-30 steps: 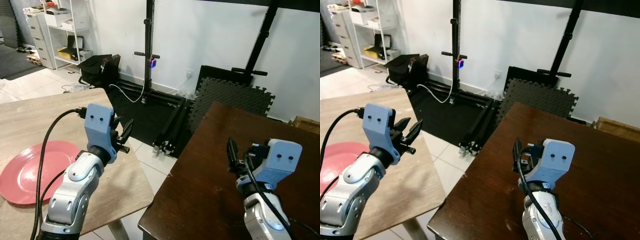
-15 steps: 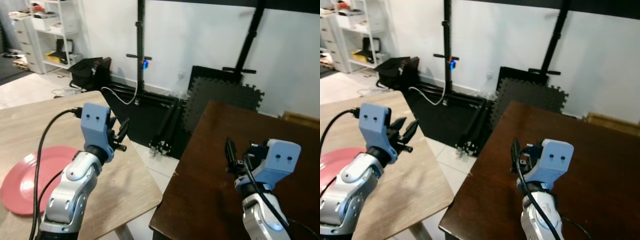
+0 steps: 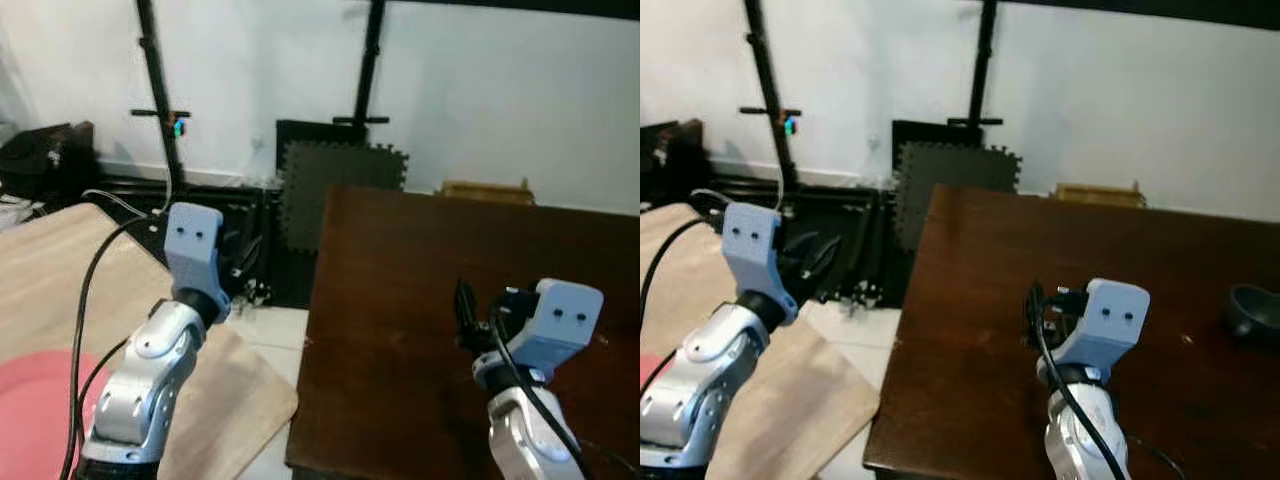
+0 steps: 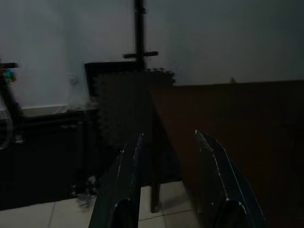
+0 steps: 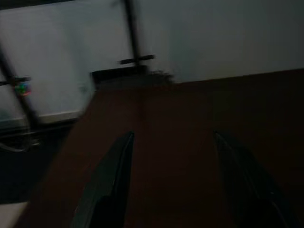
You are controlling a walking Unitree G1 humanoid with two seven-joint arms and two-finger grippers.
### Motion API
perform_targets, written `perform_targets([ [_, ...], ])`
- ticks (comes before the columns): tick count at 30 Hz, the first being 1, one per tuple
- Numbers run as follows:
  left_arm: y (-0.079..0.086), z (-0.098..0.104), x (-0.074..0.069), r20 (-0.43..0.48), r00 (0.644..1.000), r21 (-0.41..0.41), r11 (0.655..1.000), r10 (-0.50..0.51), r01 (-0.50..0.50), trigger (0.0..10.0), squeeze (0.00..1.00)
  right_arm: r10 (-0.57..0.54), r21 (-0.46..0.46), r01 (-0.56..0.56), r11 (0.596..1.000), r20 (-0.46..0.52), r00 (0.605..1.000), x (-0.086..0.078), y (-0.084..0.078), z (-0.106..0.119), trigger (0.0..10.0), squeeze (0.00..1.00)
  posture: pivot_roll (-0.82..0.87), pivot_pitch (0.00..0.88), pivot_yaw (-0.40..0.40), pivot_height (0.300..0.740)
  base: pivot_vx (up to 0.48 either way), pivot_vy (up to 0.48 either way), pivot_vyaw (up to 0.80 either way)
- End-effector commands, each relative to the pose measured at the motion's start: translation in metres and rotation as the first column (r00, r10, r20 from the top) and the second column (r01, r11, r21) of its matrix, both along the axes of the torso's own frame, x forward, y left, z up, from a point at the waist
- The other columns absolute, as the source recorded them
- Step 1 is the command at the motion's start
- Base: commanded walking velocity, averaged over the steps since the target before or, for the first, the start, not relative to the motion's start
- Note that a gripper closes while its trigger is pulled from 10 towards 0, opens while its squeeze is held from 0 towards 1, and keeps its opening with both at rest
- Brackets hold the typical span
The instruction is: Setting the table
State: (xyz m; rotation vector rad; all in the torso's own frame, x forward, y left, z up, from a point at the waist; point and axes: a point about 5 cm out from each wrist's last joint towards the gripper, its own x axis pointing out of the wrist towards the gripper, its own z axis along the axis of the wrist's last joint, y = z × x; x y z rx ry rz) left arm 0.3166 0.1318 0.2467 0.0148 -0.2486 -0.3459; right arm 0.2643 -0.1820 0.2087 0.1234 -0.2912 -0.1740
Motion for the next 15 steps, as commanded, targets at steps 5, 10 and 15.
perform_targets([
  [5, -0.0006, -0.0042, -0.0008, -0.016, 1.0, 0.014, 1.0, -0.009, 0.009, 10.0, 0.0, -0.02, -0.02, 0.019, 1.0, -0.014, 1.0, -0.0005, -0.0029, -0.0018, 10.0, 0.0, 0.01, 0.027, 0.021, 0.74, 0.0, 0.0, 0.0],
  [10, -0.0029, -0.0036, -0.0018, -0.003, 1.0, 0.028, 0.999, -0.028, 0.028, 10.0, 0.0, -0.019, -0.02, 0.018, 1.0, -0.015, 1.0, -0.0003, -0.0026, -0.002, 10.0, 0.0, 0.01, 0.027, 0.02, 0.74, 0.0, -0.085, 0.0],
  [15, -0.0052, -0.0044, -0.0026, -0.001, 0.999, 0.042, 0.998, -0.038, 0.038, 10.0, 0.0, -0.015, -0.019, 0.015, 1.0, -0.013, 1.0, -0.0001, -0.0023, -0.0019, 10.0, 0.0, 0.01, 0.024, 0.02, 0.74, 0.0, -0.456, 0.0],
])
